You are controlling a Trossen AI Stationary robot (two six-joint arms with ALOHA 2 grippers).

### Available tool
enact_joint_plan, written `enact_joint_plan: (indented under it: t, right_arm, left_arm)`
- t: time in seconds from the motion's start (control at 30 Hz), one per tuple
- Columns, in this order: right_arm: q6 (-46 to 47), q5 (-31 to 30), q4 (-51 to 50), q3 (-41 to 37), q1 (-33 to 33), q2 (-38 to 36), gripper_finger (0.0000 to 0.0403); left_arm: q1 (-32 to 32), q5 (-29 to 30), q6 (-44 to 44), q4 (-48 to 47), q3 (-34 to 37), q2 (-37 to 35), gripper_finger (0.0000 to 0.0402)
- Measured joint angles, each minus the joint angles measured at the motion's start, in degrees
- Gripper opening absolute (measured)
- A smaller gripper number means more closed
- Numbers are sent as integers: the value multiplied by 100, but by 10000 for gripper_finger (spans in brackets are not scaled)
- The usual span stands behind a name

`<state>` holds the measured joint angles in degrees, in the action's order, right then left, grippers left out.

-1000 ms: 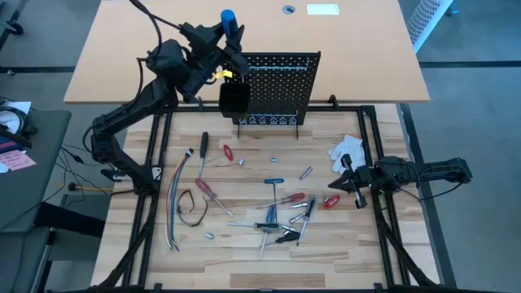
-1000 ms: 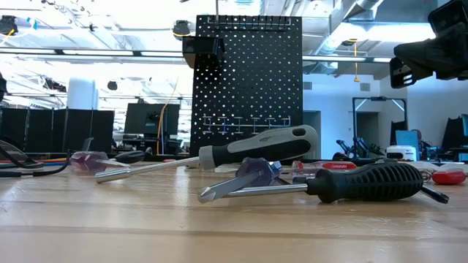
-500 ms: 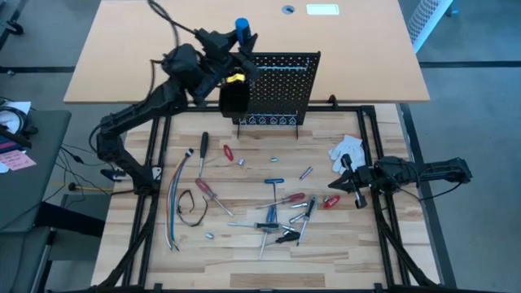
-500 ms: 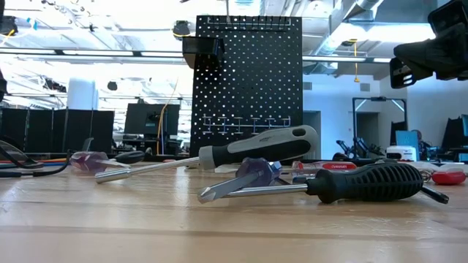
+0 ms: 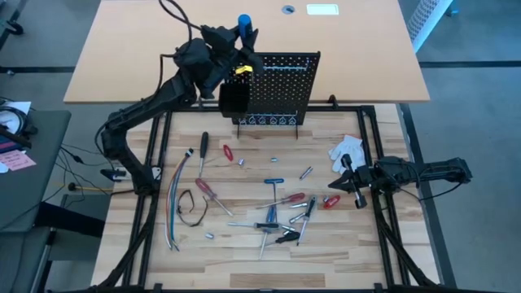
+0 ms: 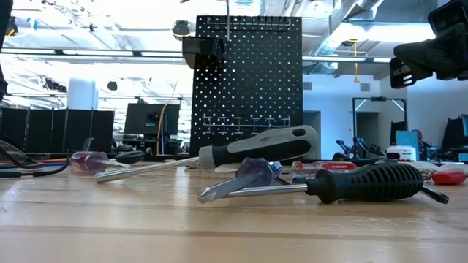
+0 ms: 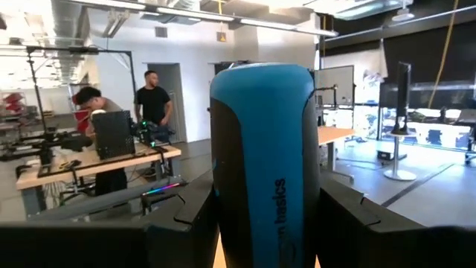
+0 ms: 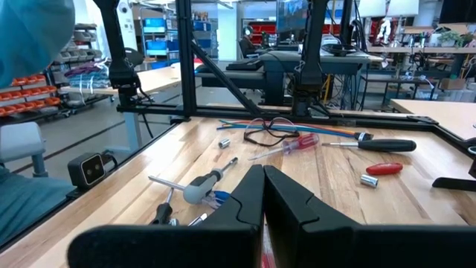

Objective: Hang tools onto peg board
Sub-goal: Hang the black screwdriver on the black pegboard

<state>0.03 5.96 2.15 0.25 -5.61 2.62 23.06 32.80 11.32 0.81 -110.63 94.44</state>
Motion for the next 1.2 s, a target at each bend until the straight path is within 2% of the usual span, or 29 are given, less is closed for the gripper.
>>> enact_joint_plan:
  t: [0.47,0.97,1.2]
  right_arm:
    - [-1,0,0,0,0,0,17]
    - [-1,0,0,0,0,2,17]
    - [0,1,-1,0,0,1,17]
  left_arm:
    - [95,52,-156,-183,0,236,160]
    - [117,55,-387,-479,0,225,186]
    - [111,55,-165,-372,0,206,202]
